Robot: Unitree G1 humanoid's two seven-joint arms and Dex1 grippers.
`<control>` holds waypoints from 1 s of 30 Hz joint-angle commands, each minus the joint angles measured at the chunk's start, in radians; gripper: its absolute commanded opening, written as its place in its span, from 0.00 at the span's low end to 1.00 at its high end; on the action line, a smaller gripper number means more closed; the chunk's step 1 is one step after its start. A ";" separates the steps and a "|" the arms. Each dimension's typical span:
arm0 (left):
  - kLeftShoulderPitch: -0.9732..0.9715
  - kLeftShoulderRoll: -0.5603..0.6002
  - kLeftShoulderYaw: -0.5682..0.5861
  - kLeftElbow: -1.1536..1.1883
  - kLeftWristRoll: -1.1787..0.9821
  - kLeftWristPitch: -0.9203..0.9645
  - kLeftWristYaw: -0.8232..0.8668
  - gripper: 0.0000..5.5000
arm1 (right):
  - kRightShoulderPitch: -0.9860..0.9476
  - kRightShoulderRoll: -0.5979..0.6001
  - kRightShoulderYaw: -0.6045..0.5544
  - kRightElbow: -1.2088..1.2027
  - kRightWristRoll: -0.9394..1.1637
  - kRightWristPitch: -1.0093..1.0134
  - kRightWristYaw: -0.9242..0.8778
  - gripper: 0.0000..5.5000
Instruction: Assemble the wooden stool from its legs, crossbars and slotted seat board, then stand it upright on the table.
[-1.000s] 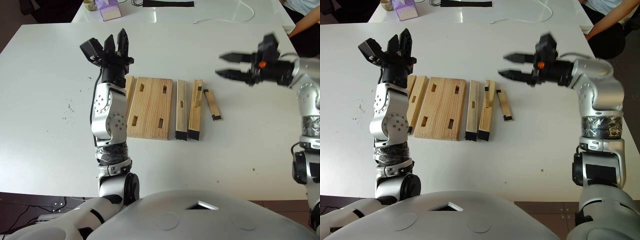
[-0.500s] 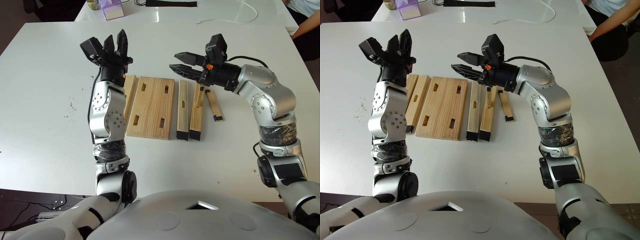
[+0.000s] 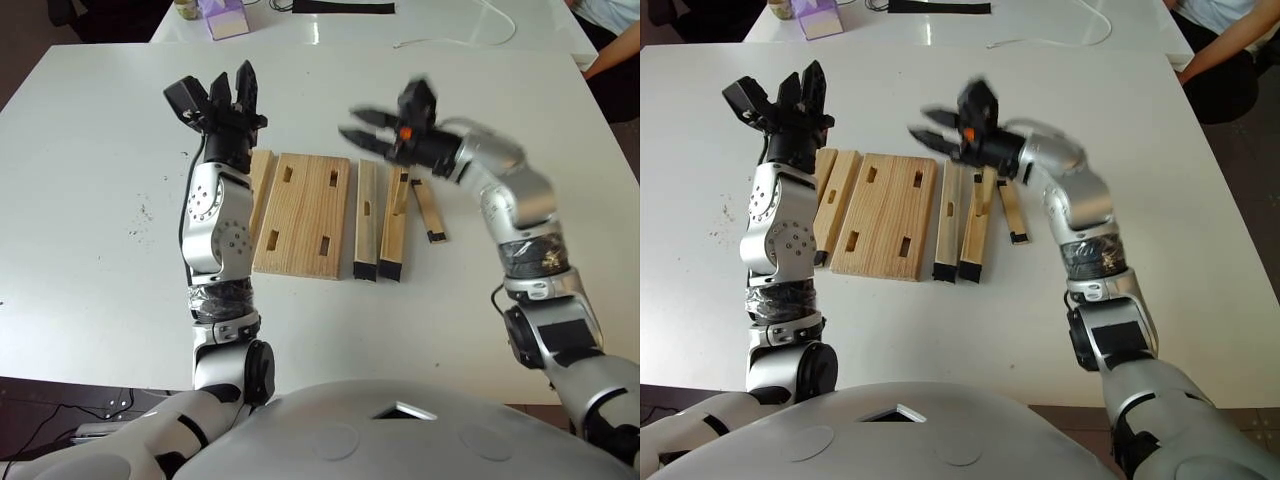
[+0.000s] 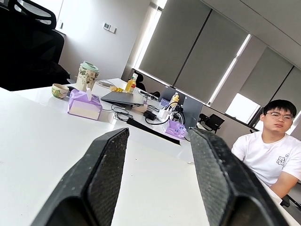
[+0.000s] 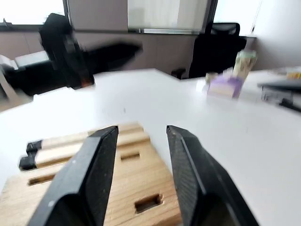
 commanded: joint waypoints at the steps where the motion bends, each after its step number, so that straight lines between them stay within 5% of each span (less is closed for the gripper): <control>1: -0.004 -0.003 -0.005 0.014 0.005 -0.008 -0.004 0.43 | 0.046 0.005 0.022 0.110 -0.046 -0.030 0.022 0.34; 10: 0.021 0.008 0.027 -0.031 -0.013 0.001 0.010 0.43 | -0.066 -0.017 -0.204 -0.346 0.295 0.252 -0.068 0.34; 13: 0.034 0.014 0.049 -0.044 -0.021 0.017 0.023 0.43 | 0.117 -0.151 -0.131 -0.603 0.344 0.369 -0.009 0.34; 19: 0.095 0.040 0.112 -0.156 -0.045 0.090 0.082 0.43 | 0.598 -0.359 -0.041 -0.837 0.267 0.460 -0.049 0.50; 25: 0.169 -0.015 0.085 -0.359 -0.084 0.219 0.202 0.43 | 0.805 -0.260 -0.050 -0.909 0.191 0.586 -0.362 0.67; 30: 0.285 -0.121 -0.080 -0.541 -0.050 0.281 0.298 0.43 | 0.769 -0.152 -0.183 -0.986 0.275 0.769 -0.532 0.69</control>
